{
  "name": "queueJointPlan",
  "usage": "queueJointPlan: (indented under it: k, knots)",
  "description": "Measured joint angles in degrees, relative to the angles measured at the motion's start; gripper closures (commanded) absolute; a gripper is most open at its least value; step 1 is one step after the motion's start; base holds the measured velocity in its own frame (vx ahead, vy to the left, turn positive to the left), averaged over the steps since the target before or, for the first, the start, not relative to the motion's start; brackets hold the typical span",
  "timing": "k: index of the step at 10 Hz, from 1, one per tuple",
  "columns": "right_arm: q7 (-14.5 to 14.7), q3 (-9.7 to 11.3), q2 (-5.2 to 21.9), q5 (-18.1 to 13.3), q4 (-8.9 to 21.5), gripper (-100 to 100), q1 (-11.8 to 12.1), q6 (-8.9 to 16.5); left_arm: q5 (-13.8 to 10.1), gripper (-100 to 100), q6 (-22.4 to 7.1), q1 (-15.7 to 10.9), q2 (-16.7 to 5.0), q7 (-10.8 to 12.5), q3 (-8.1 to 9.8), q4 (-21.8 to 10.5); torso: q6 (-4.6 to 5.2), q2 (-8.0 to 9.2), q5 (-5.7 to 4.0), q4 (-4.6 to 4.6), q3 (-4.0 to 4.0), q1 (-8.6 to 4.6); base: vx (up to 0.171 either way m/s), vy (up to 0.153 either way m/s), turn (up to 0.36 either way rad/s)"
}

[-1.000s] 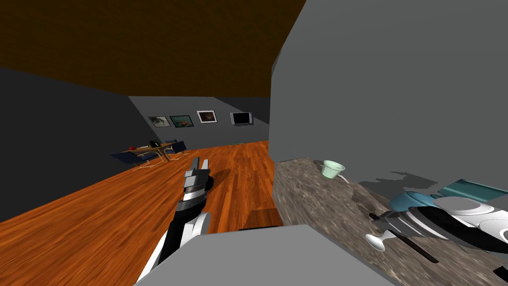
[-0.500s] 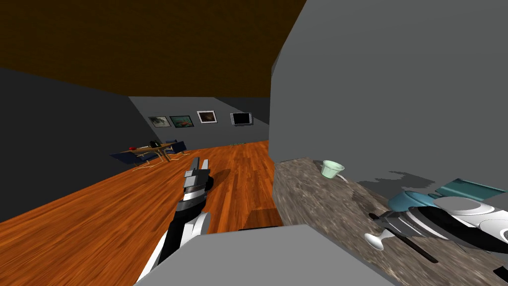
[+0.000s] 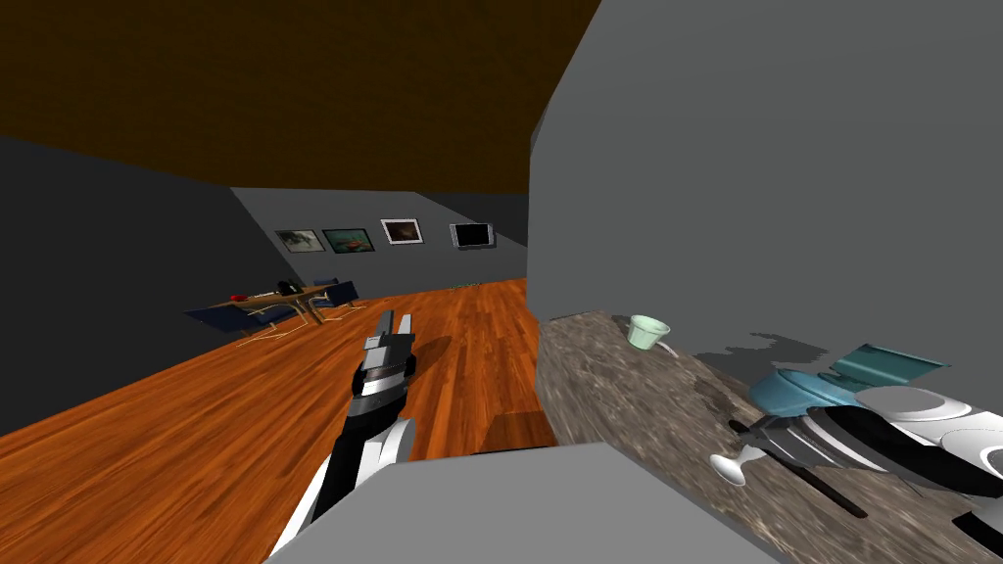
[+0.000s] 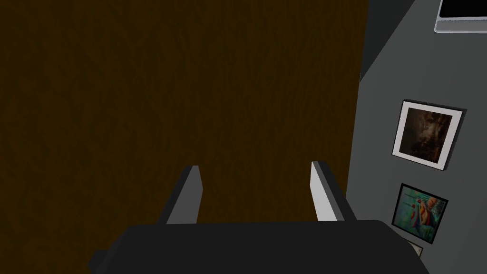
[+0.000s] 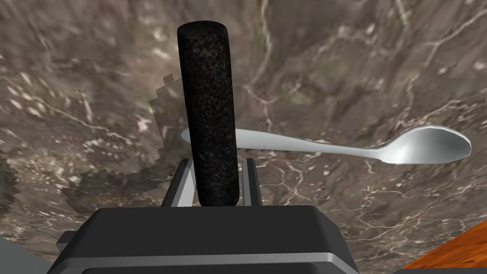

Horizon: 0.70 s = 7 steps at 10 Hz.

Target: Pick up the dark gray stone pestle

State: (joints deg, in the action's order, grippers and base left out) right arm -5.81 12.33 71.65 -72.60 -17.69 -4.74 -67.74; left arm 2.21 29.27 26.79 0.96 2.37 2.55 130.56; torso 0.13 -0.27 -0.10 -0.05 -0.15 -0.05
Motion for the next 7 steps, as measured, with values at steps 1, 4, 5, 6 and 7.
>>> queueJointPlan:
  k: [1,4,5,6,7]
  knots:
    - [-1.34,-0.54,0.47,0.55,-2.96,100,2.00,0.53,0.00,0,0.00,0.00,0.00,0.00,0.00,0.00,-0.03,0.08,0.00,0.02,0.05,0.00,0.030,-0.002,-0.168]
    - [-1.43,-0.13,0.85,-0.82,-5.34,100,0.60,-0.18,0.00,0,0.00,0.01,0.00,0.00,0.00,0.00,0.09,-0.09,0.03,-0.02,-0.05,0.07,0.095,0.018,-0.254]
    - [0.75,1.02,0.26,-2.42,-1.34,100,-3.72,-1.59,0.00,0,0.00,0.01,0.00,0.00,0.00,0.00,0.05,-0.19,0.04,-0.04,-0.11,0.08,0.075,0.017,-0.088]
    - [1.38,1.12,0.34,-2.73,-0.74,100,-3.99,-2.02,0.00,0,0.00,0.00,0.00,0.00,0.00,0.00,0.04,-0.11,0.02,-0.04,-0.07,0.05,0.028,0.005,0.012]
    - [-0.48,0.25,1.13,-1.85,-4.45,100,-0.68,-1.27,0.00,0,0.00,0.00,0.00,0.00,0.00,0.00,0.03,0.04,0.01,0.00,0.02,0.01,0.034,0.002,-0.147]
